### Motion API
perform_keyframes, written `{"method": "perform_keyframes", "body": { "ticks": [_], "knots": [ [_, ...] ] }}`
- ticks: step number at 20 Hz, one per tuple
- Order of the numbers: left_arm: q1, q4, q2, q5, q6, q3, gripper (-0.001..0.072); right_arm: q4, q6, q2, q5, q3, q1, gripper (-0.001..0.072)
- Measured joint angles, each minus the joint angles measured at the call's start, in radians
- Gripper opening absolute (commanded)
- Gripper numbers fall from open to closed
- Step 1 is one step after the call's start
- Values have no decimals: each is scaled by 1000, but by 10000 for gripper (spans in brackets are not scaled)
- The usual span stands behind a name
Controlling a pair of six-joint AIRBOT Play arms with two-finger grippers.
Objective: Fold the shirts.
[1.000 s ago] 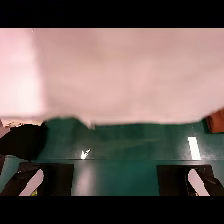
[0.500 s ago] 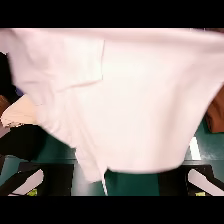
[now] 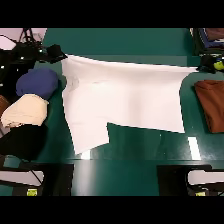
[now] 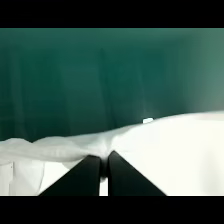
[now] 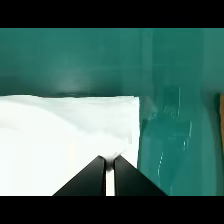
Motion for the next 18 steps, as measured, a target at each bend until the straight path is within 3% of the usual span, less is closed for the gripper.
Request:
{"method": "perform_keyframes", "body": {
  "ticks": [5,12,18],
  "knots": [
    [-16,16,-146,58,47,108,25,12,3,-79,-161,-2,11,18],
    [-18,238,-185,-111,73,72,25,13,-11,-76,-136,-111,12,18],
    [-18,293,-189,-113,61,-63,27,9,-16,-51,-167,-301,48,19]
  ]
}}
